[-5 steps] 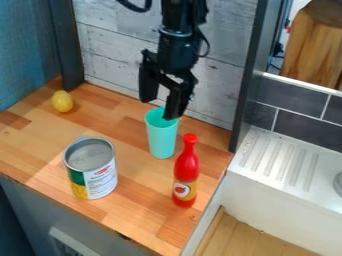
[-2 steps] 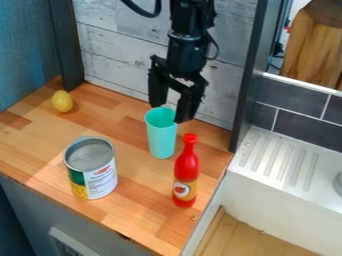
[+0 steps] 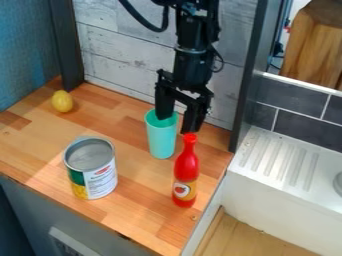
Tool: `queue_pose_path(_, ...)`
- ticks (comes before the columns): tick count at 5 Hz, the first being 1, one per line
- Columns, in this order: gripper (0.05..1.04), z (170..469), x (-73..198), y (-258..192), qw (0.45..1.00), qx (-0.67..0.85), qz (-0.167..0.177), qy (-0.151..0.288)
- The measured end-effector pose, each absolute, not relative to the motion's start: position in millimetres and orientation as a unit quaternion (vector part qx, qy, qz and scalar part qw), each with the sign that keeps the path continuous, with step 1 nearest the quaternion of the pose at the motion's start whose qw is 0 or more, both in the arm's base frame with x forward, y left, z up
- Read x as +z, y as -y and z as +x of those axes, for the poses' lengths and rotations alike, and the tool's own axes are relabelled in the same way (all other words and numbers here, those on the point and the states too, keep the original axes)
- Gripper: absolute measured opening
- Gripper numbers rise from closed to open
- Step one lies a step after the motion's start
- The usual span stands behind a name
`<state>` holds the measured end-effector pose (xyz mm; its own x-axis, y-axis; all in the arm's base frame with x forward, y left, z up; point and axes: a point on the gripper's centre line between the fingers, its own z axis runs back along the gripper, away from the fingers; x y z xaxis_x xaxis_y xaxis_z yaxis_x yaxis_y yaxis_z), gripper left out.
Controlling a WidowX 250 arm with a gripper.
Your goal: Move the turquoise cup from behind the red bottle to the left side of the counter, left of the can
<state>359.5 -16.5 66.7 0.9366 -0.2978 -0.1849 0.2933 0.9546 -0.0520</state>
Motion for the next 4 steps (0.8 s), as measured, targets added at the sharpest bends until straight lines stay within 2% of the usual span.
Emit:
queue_pose_path(2, 1.001, 356, 52, 18, 0.982, -0.139, -0.022, -0.128)
queue_pose_path(3, 0.962, 356, 52, 19, 0.982, -0.134, -0.027, -0.128)
queue_pose_path(4, 0.716, 351, 47, 13, 0.980, -0.124, -0.036, -0.148)
